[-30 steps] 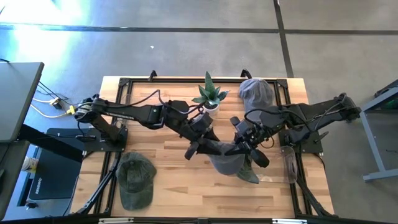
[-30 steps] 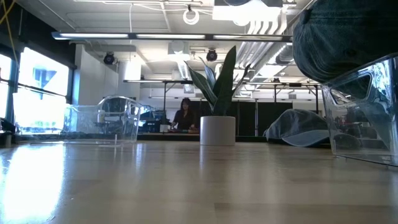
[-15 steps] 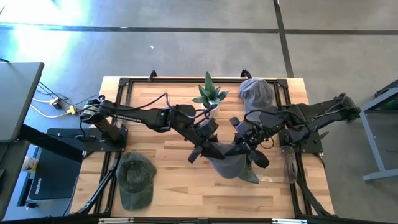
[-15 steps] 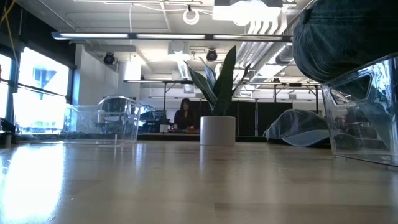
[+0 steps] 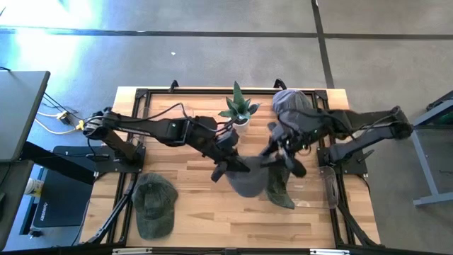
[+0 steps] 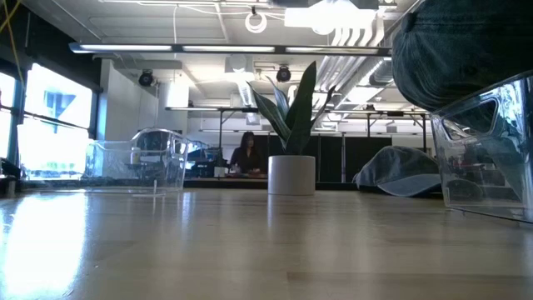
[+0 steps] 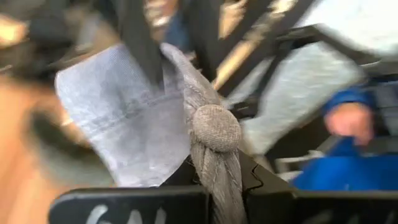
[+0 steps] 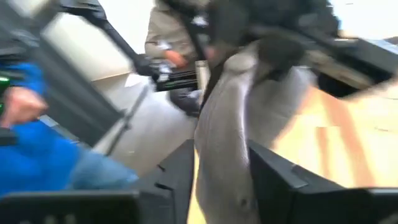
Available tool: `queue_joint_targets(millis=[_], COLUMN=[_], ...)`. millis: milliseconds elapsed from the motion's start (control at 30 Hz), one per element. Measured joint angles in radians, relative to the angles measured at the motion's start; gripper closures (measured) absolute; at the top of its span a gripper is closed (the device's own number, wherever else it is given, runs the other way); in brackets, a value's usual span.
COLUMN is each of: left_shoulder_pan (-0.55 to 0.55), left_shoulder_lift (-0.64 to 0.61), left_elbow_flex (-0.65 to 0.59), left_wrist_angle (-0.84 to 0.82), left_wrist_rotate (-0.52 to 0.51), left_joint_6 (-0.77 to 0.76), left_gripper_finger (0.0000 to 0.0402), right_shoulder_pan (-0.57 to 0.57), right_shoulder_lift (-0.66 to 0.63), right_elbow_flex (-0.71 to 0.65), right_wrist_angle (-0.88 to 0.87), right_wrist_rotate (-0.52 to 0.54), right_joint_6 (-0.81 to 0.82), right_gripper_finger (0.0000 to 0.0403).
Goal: Pick & Place hat
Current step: Put the left gray cap into the left transparent bin
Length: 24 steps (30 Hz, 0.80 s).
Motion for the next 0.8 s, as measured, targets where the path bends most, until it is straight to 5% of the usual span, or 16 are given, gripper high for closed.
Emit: queue_joint_targets(millis=[167,433,800], left_shoulder_pan=[0.014,0.072,0.093], left_shoulder_lift=[-0.059,-0.197,-0.319], left_elbow_flex=[-0.002,-0.001,-0.003], left_wrist_angle=[-0.177,-0.415,-0.829], left_wrist_rotate=[-0.183,-0.497,-0.913], left_joint_6=[-0.008,-0.098,-0.315], left_gripper_finger=[0.04,0.0401,0.0401], right_shoulder_pan=[-0.092,-0.188,-0.293], right_shoulder_lift=[-0.074,-0.142,-0.109], right_elbow_flex=[0.0,0.0,-0.003], right_wrist_angle=[-0.041,-0.04,-0.054], right_wrist_rotate=[0.116,0.273,0.257], right_joint_6=[-0.014,-0.057,-0.192], right_gripper_finger=[0.0224,0.0219,0.0219])
